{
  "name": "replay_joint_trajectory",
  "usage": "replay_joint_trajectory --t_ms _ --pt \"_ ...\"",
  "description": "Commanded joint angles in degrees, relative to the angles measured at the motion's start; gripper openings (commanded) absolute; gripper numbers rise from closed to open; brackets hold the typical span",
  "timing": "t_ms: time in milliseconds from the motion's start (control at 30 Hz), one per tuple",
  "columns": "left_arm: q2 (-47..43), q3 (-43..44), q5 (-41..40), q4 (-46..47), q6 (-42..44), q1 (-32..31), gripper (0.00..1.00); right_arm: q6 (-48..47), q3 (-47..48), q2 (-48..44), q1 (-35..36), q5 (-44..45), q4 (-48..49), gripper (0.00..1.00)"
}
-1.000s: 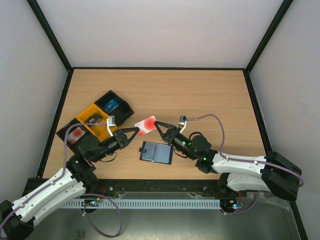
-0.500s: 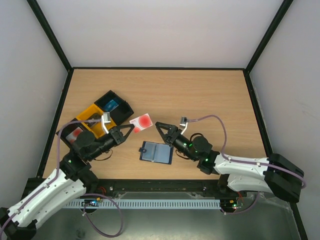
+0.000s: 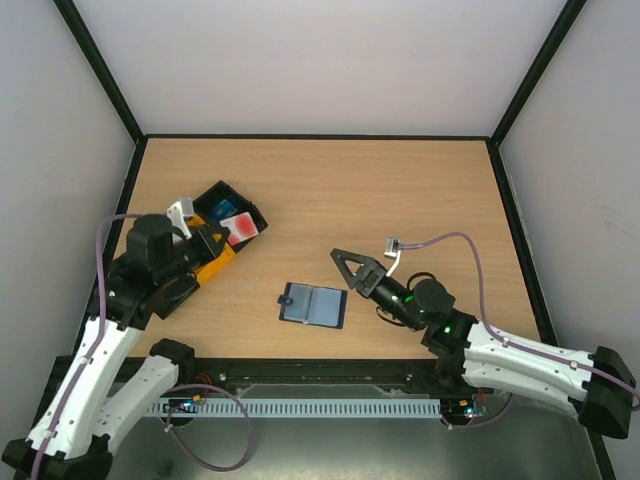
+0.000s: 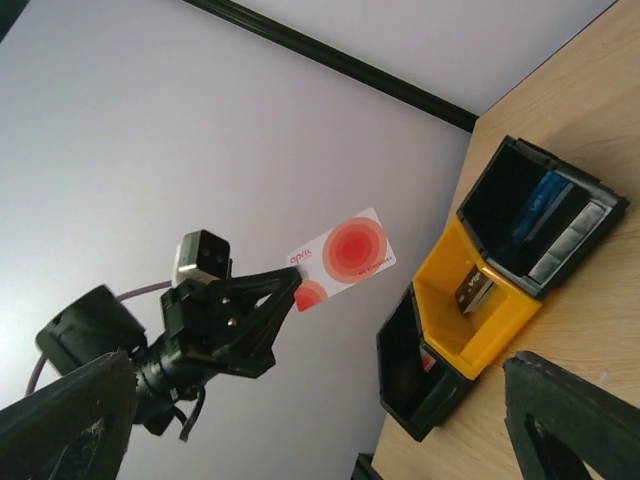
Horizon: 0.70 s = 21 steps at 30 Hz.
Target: Take the credit cards out of the card holder
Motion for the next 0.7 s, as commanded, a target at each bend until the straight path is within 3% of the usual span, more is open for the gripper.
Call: replay_joint_trajectory --t_ms 0,100,233,667 --pt "3.8 2.9 5.1 -10.7 7.7 9.4 0.03 -6.0 0.6 -6.1 0.1 2.2 -10.5 0.98" --pt "7.3 3.3 11.5 -14.0 10.5 19.3 0.03 -7.4 1.2 -9.8 0.1 2.5 -14.9 0.98" --pt "9.5 5.2 13.5 -18.1 14.4 28.9 0.03 -9.1 2.5 -12.7 0.1 1.9 -18.5 0.98" --pt "12.8 9.6 -5.2 -25.8 15.4 39.8 0.03 -16.3 6.2 -10.1 0.0 -8.0 -24.2 0.98"
